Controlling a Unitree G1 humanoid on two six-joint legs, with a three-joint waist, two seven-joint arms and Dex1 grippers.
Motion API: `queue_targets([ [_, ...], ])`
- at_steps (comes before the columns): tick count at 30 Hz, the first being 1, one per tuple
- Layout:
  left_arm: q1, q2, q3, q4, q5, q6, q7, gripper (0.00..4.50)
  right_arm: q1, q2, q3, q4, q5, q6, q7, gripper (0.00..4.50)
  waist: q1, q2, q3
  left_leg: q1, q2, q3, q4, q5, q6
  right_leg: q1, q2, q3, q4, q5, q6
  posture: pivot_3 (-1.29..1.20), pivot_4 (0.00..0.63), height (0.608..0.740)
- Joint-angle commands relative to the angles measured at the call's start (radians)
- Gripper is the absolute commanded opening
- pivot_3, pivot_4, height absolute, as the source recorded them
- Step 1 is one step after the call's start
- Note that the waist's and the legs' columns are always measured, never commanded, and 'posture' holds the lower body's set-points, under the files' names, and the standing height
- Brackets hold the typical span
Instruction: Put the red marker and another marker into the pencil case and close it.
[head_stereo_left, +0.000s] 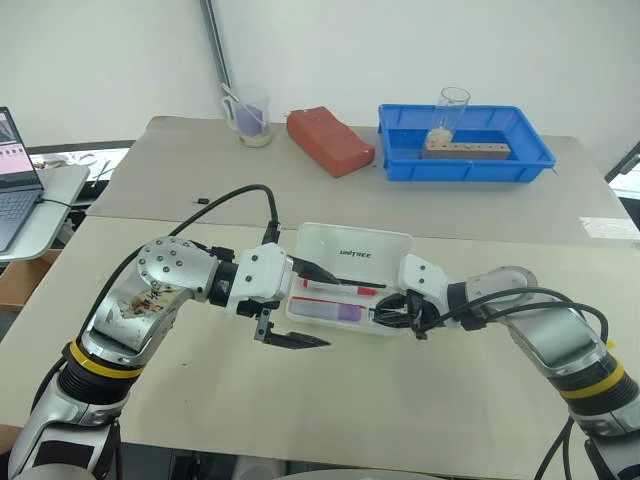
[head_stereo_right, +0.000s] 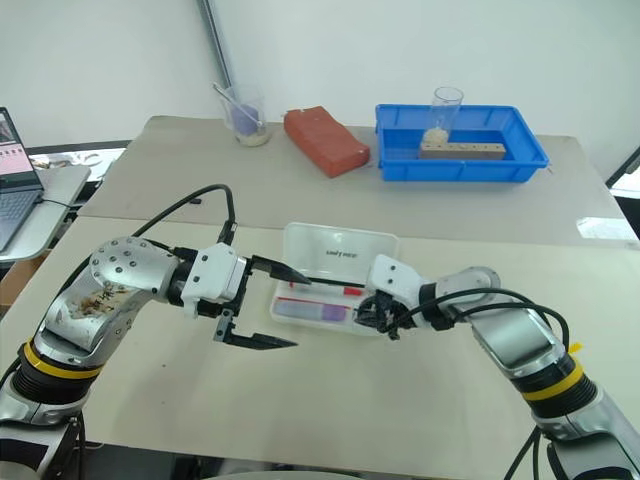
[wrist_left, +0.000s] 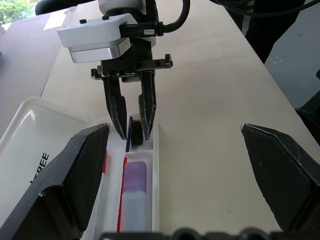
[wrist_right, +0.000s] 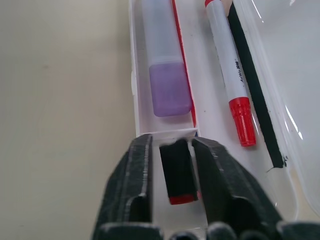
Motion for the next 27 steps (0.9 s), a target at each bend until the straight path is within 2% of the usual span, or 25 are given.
queue_targets([
  [1,-0.008,0.009,0.022,-0.033,-0.013,0.009,0.012,4.5,-0.015,0.001,-0.036,-0.032,0.013,-0.005,0.009,2.94,-0.001,0.0,0.0,0.0,0.0,0.0,0.0,0.0,0.0,0.0,0.0,0.0,0.0,0.0,0.0,0.0,0.15,0.74],
  [5,-0.029,0.01,0.056,0.022,-0.03,0.043,0.03,4.5,-0.012,-0.01,-0.102,-0.099,0.083,0.056,0.014,4.35,-0.002,0.0,0.0,0.0,0.0,0.0,0.0,0.0,0.0,0.0,0.0,0.0,0.0,0.0,0.0,0.0,0.15,0.74],
  [8,-0.096,-0.005,0.108,0.145,-0.04,0.089,0.072,4.5,0.001,0.005,-0.222,-0.18,0.188,0.132,-0.019,4.43,0.002,0.0,0.0,0.0,0.0,0.0,0.0,0.0,0.0,0.0,0.0,0.0,0.001,0.0,0.0,0.0,0.15,0.74],
  [12,-0.235,-0.087,0.142,0.39,0.019,0.078,0.205,4.5,0.01,0.044,-0.386,-0.297,0.305,0.234,-0.126,4.43,0.01,-0.001,0.0,0.0,0.0,-0.002,0.001,0.0,0.0,-0.001,0.0,-0.001,0.001,0.0,0.0,0.0,0.15,0.74],
  [15,-0.313,-0.177,0.148,0.584,0.078,0.002,0.295,3.6,-0.037,0.075,-0.459,-0.354,0.368,0.331,-0.228,4.5,0.012,-0.001,0.0,-0.001,-0.001,-0.001,0.0,0.0,0.0,0.0,0.0,0.0,0.001,0.0,0.0,0.0,0.15,0.74],
  [16,-0.338,-0.203,0.147,0.662,0.109,-0.04,0.324,3.06,-0.056,0.081,-0.472,-0.366,0.381,0.355,-0.257,4.5,0.012,-0.001,0.0,-0.001,-0.001,-0.001,0.0,0.0,0.0,0.0,0.0,0.0,0.001,0.0,0.0,0.0,0.15,0.74],
  [17,-0.364,-0.226,0.143,0.745,0.137,-0.079,0.343,2.75,-0.071,0.084,-0.482,-0.377,0.39,0.375,-0.283,4.5,0.013,-0.001,0.0,-0.001,-0.001,-0.001,0.0,0.0,0.0,-0.001,0.0,0.0,0.002,0.0,0.0,0.0,0.15,0.74],
  [21,-0.479,-0.294,0.135,1.057,0.23,-0.198,0.415,0.73,-0.069,0.079,-0.507,-0.411,0.411,0.409,-0.349,4.5,0.013,-0.002,0.0,-0.002,-0.001,-0.002,0.0,0.0,0.0,-0.002,0.001,0.0,0.002,0.0,0.0,0.0,0.15,0.74],
  [23,-0.518,-0.313,0.127,1.156,0.261,-0.242,0.413,0.05,-0.063,0.074,-0.519,-0.425,0.423,0.42,-0.37,4.5,0.012,-0.002,0.0,-0.004,-0.001,-0.002,0.0,0.0,0.0,-0.004,0.001,0.0,0.002,0.0,0.0,0.0,0.15,0.74],
  [27,-0.576,-0.342,0.078,1.31,0.345,-0.278,0.377,0.05,-0.088,0.077,-0.543,-0.459,0.473,0.462,-0.419,4.5,0.013,-0.002,0.0,-0.006,-0.001,-0.002,0.0,0.0,0.0,-0.005,0.0,-0.001,0.002,0.0,0.0,0.0,0.15,0.74],
])
